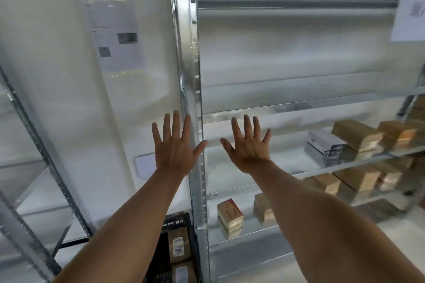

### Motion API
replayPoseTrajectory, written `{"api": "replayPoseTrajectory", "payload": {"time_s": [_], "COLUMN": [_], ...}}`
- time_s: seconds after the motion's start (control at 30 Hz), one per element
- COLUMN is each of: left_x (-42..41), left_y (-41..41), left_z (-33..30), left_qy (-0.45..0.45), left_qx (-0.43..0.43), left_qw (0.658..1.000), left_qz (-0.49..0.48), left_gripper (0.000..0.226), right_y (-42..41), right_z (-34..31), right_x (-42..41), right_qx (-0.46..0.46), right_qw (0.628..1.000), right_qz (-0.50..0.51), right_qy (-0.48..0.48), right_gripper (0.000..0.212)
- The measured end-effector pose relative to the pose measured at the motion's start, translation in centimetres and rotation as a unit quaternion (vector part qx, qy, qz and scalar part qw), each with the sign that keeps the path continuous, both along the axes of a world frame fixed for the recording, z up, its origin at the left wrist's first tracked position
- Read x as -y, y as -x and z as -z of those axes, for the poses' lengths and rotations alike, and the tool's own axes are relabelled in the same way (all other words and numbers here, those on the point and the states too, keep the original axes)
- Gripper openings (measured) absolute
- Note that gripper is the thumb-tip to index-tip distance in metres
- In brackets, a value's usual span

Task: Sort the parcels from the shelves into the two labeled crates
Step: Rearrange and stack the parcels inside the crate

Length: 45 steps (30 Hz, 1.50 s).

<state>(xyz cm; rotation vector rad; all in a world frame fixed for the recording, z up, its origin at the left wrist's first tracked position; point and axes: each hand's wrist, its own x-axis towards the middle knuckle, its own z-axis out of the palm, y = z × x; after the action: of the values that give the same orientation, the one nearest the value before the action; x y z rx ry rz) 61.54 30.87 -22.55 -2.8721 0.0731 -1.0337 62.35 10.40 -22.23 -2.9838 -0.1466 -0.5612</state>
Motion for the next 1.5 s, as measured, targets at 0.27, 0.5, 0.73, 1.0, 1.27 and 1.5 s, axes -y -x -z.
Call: {"api": "replayPoseTrajectory", "payload": {"time_s": [0.27,0.5,0.73,1.0,1.27,1.5], "left_x": [18.4,35.8,46.7,56.4,65.3,70.1], "left_y": [-3.8,-9.7,-16.0,-27.1,-36.6,-40.7], "left_z": [1.3,5.1,8.0,13.1,16.7,19.9], "left_qy": [-0.002,0.038,0.042,0.063,0.132,0.319], "left_qx": [-0.032,-0.109,-0.186,-0.237,-0.353,-0.482], "left_qw": [0.997,0.992,0.98,0.967,0.926,0.815], "left_qz": [0.068,0.059,0.057,0.065,0.029,-0.047], "left_gripper": [0.092,0.084,0.084,0.085,0.083,0.072], "right_y": [-1.9,-7.0,-12.9,-23.0,-33.2,-39.4], "right_z": [0.9,3.4,7.0,10.9,13.5,17.7], "right_x": [18.1,35.1,45.9,55.2,63.0,66.3], "right_qx": [-0.009,-0.049,-0.118,-0.18,-0.257,-0.355], "right_qw": [0.997,0.993,0.987,0.977,0.959,0.921], "right_qz": [0.072,0.103,0.112,0.115,0.109,0.057], "right_qy": [-0.029,0.011,-0.006,-0.017,-0.045,-0.153], "right_gripper": [0.075,0.076,0.076,0.074,0.074,0.075]}}
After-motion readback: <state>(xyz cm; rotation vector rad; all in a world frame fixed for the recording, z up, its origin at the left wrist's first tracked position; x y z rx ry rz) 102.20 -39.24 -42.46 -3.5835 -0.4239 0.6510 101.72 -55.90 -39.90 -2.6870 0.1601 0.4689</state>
